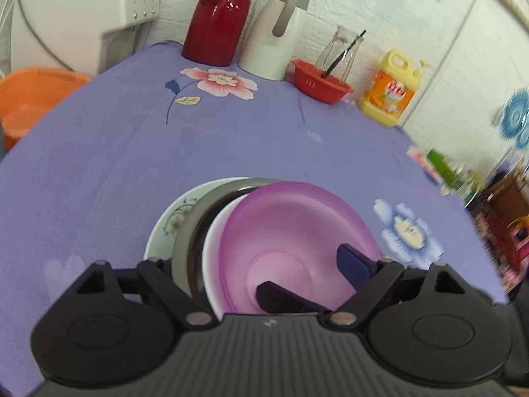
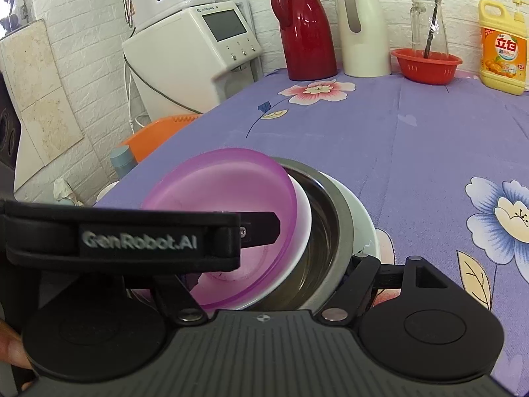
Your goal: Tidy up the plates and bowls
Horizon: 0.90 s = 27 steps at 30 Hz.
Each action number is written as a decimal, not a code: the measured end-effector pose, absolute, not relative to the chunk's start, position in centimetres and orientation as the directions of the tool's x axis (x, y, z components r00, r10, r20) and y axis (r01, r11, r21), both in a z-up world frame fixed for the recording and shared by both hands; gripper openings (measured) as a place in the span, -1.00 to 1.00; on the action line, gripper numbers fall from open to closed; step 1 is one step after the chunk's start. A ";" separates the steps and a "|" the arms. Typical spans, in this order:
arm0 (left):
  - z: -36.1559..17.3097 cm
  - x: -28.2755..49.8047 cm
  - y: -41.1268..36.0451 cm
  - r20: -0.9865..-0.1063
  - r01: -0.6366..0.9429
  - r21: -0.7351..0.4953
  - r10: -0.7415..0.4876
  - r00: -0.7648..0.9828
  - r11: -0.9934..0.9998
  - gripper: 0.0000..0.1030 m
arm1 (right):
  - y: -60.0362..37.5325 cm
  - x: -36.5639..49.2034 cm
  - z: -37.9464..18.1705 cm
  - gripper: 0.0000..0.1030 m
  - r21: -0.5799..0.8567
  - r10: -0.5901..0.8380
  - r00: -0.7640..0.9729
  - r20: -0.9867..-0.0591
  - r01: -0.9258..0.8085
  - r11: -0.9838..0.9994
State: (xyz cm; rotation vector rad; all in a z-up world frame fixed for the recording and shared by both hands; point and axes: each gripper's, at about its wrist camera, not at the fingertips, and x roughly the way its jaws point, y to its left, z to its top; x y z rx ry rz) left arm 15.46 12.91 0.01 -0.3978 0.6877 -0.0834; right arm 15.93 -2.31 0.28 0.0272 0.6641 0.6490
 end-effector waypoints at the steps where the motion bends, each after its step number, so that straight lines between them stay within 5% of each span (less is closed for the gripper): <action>1: 0.1 15.4 13.1 -0.596 -0.055 -0.398 -0.212 0.775 0.916 0.75 | -2.3 15.8 0.3 1.00 0.220 0.568 0.603 -0.560 -0.553 0.804; 14: 3.2 13.9 14.1 -0.516 -0.089 -0.326 -0.099 0.851 0.941 0.97 | -4.1 15.7 2.0 1.00 0.208 0.552 0.688 -0.472 -0.522 0.827; 27: 3.6 13.4 12.1 -0.515 -0.105 -0.258 -0.045 0.856 0.960 0.97 | -8.0 15.1 1.7 1.00 0.242 0.514 0.717 -0.471 -0.455 0.857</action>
